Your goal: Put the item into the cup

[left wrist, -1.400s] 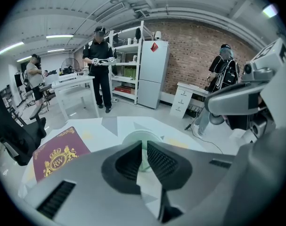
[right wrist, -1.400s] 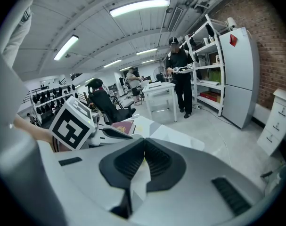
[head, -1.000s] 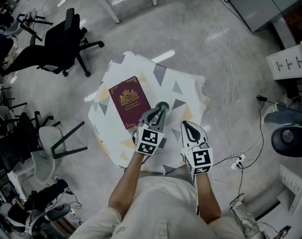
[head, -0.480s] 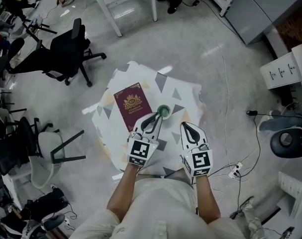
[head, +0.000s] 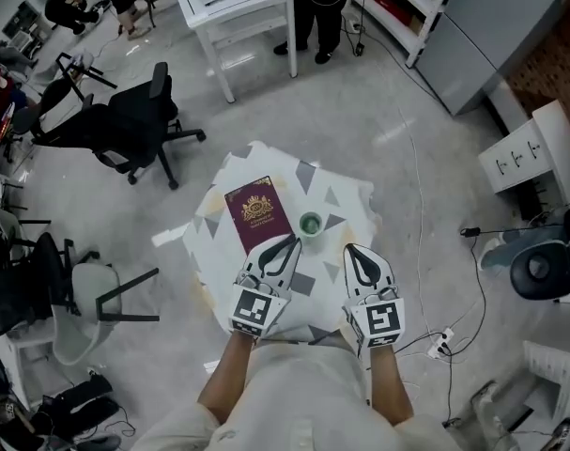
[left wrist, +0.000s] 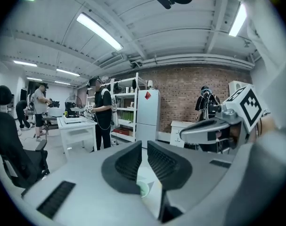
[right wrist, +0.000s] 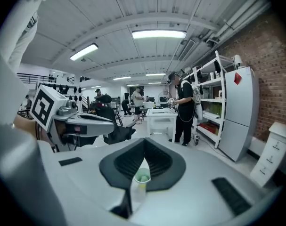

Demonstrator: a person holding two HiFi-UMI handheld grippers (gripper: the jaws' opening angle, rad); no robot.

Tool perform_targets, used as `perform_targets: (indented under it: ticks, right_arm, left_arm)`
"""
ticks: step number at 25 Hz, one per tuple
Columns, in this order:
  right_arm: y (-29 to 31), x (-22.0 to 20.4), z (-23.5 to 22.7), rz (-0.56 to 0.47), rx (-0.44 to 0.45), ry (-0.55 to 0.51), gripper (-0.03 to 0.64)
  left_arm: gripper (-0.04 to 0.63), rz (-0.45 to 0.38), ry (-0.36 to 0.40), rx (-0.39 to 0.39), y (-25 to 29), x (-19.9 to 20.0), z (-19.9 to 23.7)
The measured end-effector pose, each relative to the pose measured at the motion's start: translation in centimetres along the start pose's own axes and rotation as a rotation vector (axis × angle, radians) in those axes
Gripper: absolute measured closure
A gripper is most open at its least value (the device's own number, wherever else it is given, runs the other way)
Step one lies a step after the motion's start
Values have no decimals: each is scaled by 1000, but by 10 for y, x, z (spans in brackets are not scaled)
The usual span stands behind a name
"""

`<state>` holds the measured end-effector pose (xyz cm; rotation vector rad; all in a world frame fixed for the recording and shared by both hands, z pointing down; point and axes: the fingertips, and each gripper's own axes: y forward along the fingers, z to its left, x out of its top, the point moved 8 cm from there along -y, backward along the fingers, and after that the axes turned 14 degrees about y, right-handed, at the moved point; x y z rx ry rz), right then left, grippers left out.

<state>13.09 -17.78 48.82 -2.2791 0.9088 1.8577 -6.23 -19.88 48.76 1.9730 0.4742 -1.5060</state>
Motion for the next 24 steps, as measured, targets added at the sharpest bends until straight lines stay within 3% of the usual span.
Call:
perform_targets:
  ticks: [7,11,24]
  right_arm:
    - [-20,12,11,-47,12,-16,611]
    - [-25,25,14,-26,-25,-27,611]
    - [-26,25,17,-80,18,-34,611]
  left_arm:
    - [546,-26,24,9,-27,15,-2]
    - [548,-33,29,20,-35,19,-2]
    - [548,-71,42,21,-35,30,1]
